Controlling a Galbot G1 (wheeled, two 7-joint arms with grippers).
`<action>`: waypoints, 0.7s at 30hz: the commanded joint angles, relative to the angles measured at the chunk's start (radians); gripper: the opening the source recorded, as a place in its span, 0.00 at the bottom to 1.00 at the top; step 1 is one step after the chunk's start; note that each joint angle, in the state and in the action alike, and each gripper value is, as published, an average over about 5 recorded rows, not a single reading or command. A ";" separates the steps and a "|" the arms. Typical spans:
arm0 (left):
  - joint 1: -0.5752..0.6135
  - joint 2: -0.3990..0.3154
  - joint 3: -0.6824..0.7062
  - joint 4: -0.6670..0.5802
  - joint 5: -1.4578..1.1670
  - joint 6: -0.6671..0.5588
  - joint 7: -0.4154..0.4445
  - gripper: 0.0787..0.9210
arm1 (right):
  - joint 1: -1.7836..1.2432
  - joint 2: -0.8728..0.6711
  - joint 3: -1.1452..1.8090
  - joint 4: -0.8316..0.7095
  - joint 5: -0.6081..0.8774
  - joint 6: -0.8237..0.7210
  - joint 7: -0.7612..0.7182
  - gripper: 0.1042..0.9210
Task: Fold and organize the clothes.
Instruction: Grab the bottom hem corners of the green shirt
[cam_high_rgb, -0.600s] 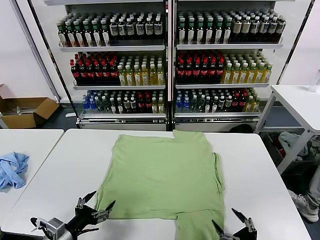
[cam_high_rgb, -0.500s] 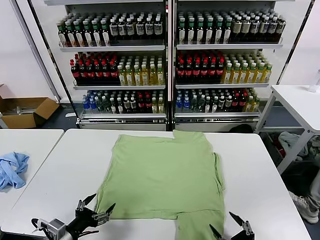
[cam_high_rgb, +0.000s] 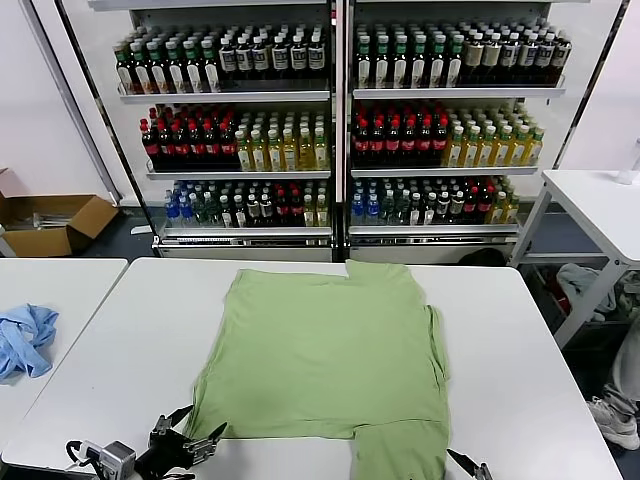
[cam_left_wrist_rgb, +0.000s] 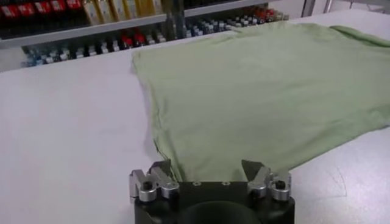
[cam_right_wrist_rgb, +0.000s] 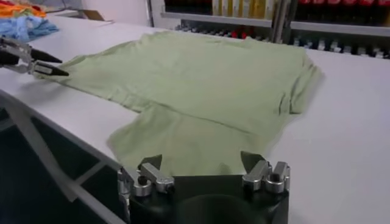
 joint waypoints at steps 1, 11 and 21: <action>0.000 0.005 0.004 0.001 -0.020 0.026 0.000 0.59 | -0.009 -0.013 -0.029 -0.014 -0.020 -0.007 -0.004 0.46; -0.011 -0.001 0.012 0.013 -0.025 0.024 0.021 0.25 | -0.005 -0.007 -0.048 -0.017 -0.021 0.015 -0.010 0.11; -0.055 -0.002 0.014 0.019 -0.074 -0.002 0.038 0.01 | 0.062 0.007 -0.016 0.005 0.142 0.052 0.015 0.00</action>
